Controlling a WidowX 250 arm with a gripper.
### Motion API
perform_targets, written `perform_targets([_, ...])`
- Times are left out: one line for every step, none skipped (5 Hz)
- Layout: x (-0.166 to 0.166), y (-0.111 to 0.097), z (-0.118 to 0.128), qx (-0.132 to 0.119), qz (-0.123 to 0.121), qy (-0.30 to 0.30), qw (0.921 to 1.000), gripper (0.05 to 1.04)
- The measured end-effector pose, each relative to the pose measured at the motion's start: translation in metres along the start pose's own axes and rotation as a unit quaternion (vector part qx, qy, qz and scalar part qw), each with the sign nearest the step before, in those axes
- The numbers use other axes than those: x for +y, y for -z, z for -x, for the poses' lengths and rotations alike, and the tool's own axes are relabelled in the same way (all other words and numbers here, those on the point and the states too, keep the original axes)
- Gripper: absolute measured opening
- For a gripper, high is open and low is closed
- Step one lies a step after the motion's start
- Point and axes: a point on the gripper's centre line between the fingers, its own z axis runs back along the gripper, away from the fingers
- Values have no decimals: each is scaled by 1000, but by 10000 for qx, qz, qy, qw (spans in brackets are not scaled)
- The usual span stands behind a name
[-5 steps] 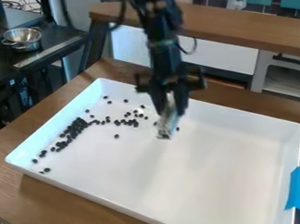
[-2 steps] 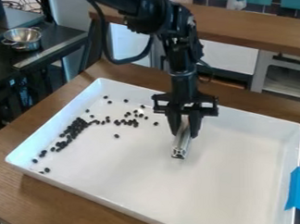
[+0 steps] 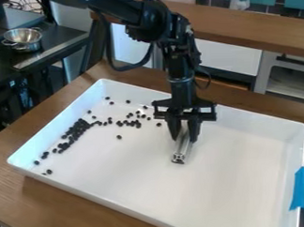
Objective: Sweep into pile
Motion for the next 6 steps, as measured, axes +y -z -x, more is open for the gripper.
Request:
perform_targets([11,-1,-6,-35,22,-21,10000,375])
perform_targets([33,-5,-11,38,49,-63,10000,375])
perform_targets([72,-11,-16,77,40,-171,9998,375])
perform_targets([88,-12,-17,70,-27,1,10000,375])
perform_targets([99,-11,-23,10,-76,31,10000,375])
perform_targets([113,-11,-29,-33,-140,37,9999,375])
